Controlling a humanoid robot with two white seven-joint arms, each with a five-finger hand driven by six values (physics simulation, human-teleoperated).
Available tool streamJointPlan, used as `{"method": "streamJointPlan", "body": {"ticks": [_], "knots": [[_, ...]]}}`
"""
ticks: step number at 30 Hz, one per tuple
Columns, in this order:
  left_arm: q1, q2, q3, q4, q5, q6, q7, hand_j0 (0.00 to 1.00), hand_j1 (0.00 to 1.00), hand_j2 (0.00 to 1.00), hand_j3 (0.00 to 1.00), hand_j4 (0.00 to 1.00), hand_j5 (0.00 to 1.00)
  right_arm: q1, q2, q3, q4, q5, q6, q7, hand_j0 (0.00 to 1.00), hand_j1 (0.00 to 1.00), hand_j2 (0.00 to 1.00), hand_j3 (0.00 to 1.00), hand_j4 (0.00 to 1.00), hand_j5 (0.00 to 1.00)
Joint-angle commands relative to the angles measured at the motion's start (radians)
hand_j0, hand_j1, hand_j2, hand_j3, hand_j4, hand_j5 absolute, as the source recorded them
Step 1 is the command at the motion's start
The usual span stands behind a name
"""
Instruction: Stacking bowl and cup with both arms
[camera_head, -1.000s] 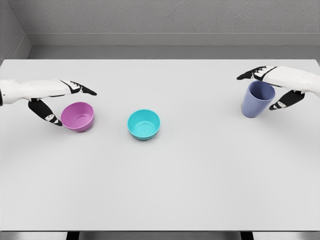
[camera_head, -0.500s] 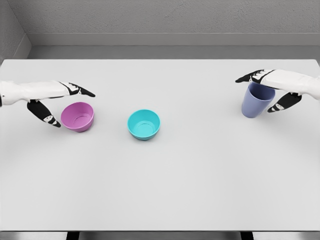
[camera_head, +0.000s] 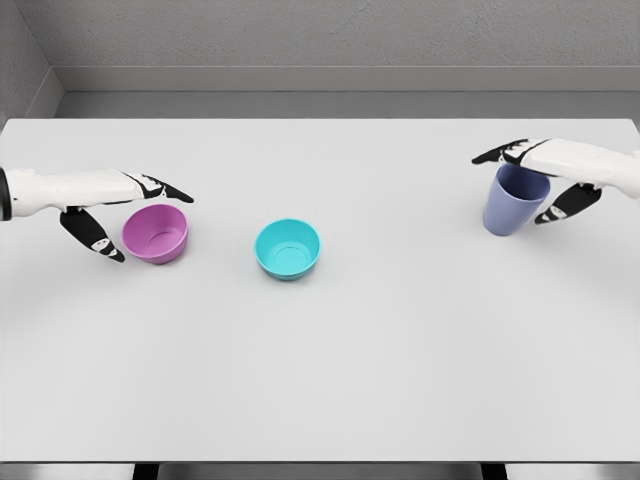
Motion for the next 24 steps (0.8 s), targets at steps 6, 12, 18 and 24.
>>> {"method": "streamJointPlan", "body": {"ticks": [6,12,18,24], "knots": [[0.0,-0.03,-0.02,0.036,0.006,0.002,0.001,1.0,1.0,1.0,1.0,1.0,1.0,-0.003,0.014,0.01,0.031,-0.006,0.002,0.004,1.0,1.0,1.0,1.0,1.0,1.0],[-0.002,-0.033,-0.018,0.036,0.006,0.002,0.001,1.0,1.0,1.0,1.0,1.0,1.0,-0.003,0.015,0.01,0.031,-0.006,0.002,0.004,1.0,1.0,1.0,1.0,1.0,1.0],[-0.003,-0.038,-0.018,0.038,0.006,0.002,0.002,1.0,1.0,1.0,1.0,1.0,1.0,-0.003,0.015,0.01,0.043,-0.006,0.002,0.004,1.0,1.0,1.0,1.0,1.0,1.0],[-0.003,-0.045,-0.02,0.049,0.006,0.002,0.002,1.0,1.0,1.0,1.0,1.0,1.0,-0.003,0.015,0.01,0.049,-0.005,0.002,0.004,1.0,1.0,1.0,1.0,1.0,1.0]]}}
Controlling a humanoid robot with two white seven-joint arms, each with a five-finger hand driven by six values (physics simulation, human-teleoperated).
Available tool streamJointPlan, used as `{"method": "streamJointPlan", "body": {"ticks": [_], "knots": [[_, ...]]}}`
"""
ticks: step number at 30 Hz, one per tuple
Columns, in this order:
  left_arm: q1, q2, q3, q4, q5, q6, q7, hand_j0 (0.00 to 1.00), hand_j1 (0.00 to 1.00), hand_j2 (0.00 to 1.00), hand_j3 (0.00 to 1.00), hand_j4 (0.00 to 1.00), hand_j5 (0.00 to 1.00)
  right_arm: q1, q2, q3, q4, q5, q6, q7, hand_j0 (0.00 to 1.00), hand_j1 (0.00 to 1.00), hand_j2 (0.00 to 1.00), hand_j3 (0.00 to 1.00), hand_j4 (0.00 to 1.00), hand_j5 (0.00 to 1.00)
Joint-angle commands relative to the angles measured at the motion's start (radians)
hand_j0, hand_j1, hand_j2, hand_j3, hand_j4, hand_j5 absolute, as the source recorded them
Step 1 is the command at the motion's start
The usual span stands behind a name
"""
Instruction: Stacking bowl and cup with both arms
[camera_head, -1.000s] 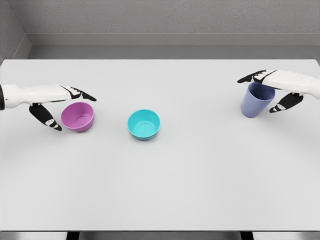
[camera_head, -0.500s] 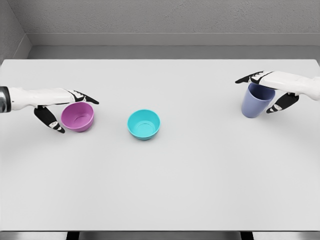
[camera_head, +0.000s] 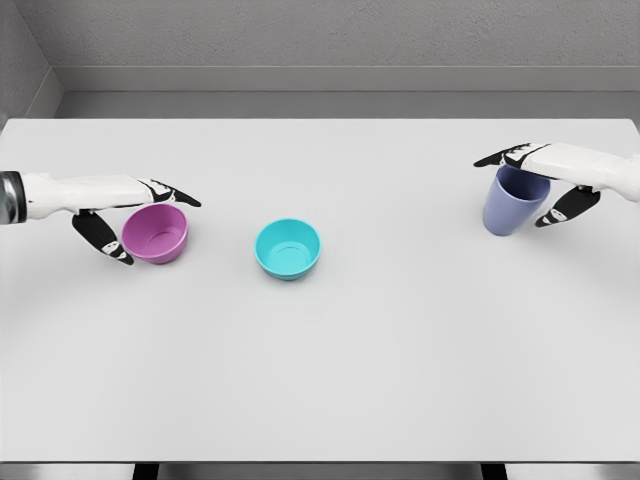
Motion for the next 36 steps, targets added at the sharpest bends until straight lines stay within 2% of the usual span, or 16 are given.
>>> {"method": "streamJointPlan", "body": {"ticks": [1,10,36], "knots": [[0.0,-0.004,0.001,0.007,0.005,0.002,-0.001,1.0,1.0,1.0,1.0,1.0,1.0,0.0,-0.001,0.0,0.002,-0.006,0.002,0.0,1.0,1.0,1.0,1.0,1.0,1.0],[0.0,-0.023,0.001,0.035,-0.013,0.002,-0.001,1.0,1.0,1.0,1.0,1.0,1.0,-0.008,0.025,0.0,0.028,-0.006,0.002,0.006,1.0,1.0,1.0,1.0,1.0,1.0],[0.0,-0.037,-0.015,0.05,-0.016,0.002,0.0,1.0,1.0,1.0,1.0,1.0,1.0,-0.017,0.037,0.01,0.049,-0.006,0.002,0.026,1.0,1.0,1.0,1.0,1.0,1.0]]}}
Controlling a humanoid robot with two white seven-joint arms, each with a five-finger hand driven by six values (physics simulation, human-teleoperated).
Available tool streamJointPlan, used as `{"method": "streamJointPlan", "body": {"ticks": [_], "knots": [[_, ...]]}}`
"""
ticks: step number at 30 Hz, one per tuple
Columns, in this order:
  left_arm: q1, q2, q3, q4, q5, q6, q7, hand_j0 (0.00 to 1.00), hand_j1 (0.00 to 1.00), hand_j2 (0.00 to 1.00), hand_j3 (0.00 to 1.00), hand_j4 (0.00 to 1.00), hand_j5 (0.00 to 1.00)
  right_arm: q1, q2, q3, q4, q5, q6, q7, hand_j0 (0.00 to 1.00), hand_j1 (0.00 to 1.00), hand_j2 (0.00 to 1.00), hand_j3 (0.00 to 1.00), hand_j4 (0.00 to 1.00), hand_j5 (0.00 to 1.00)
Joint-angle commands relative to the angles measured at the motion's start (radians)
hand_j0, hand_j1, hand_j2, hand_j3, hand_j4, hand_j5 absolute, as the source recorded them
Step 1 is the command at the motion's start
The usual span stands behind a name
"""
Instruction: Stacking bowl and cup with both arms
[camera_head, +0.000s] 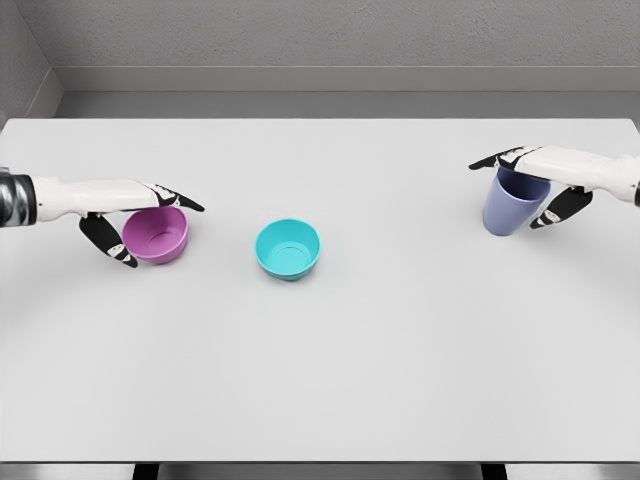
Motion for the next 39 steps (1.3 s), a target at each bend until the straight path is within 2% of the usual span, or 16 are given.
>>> {"method": "streamJointPlan", "body": {"ticks": [1,16,25,38,39], "knots": [[-0.002,-0.002,0.0,0.002,0.007,0.002,0.0,1.0,1.0,1.0,1.0,1.0,1.0,0.0,0.002,-0.001,0.003,-0.007,0.002,0.0,1.0,1.0,1.0,1.0,1.0,1.0],[0.0,0.001,-0.002,0.002,0.007,0.002,0.001,1.0,1.0,1.0,1.0,1.0,1.0,0.0,0.005,-0.001,0.017,-0.005,0.002,0.012,1.0,1.0,1.0,1.0,1.0,1.0],[0.002,0.001,-0.003,0.004,-0.007,0.002,0.004,1.0,1.0,1.0,1.0,1.0,1.0,0.0,0.011,-0.001,0.029,-0.003,0.002,0.012,0.87,0.87,0.87,0.87,0.87,0.87],[0.0,-0.003,-0.011,0.011,-0.009,0.002,0.006,1.0,1.0,1.0,1.0,1.0,1.0,-0.002,0.02,-0.002,0.04,0.009,0.002,0.012,0.78,0.78,0.78,0.78,0.78,0.78],[0.002,-0.003,-0.014,0.011,-0.007,0.002,0.006,1.0,1.0,1.0,1.0,1.0,1.0,-0.002,0.02,-0.002,0.038,0.01,0.002,0.012,0.75,0.75,0.75,0.75,0.75,0.75]]}}
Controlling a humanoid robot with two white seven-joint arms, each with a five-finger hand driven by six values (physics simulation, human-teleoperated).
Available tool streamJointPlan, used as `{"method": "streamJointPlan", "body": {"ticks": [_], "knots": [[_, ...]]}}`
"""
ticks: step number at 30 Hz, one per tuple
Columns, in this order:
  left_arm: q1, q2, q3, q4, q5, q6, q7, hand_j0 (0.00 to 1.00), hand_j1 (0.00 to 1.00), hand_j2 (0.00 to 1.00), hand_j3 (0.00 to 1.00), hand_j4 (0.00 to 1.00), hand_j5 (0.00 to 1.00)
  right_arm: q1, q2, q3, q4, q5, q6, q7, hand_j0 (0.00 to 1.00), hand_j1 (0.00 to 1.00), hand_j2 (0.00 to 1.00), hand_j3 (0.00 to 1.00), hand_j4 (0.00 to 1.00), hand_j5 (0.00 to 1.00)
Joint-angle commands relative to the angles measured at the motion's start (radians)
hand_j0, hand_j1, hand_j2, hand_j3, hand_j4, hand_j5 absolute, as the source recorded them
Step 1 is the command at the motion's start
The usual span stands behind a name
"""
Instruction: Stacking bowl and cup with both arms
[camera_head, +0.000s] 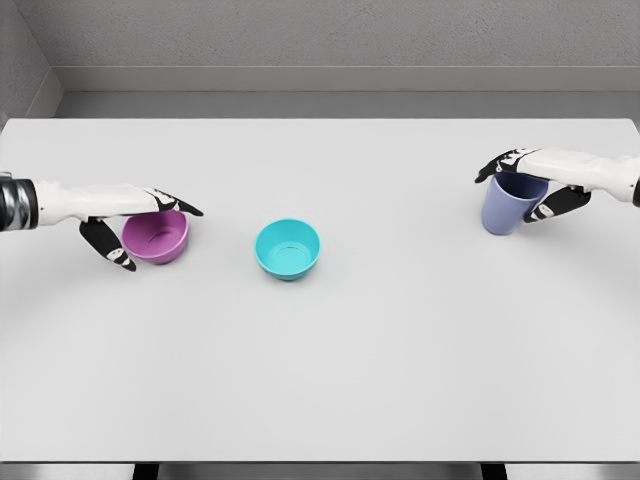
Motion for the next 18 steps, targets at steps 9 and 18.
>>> {"method": "streamJointPlan", "body": {"ticks": [9,18], "knots": [[0.002,-0.002,-0.003,0.002,0.006,0.002,0.0,1.0,1.0,1.0,1.0,1.0,1.0,0.0,0.007,0.0,0.008,0.009,-0.002,0.013,0.62,0.62,0.62,0.62,0.62,0.62],[0.002,-0.017,-0.003,0.015,0.002,0.002,0.0,1.0,1.0,1.0,1.0,1.0,1.0,0.0,0.007,-0.003,0.009,0.009,-0.002,0.013,0.6,0.6,0.6,0.6,0.6,0.6]]}}
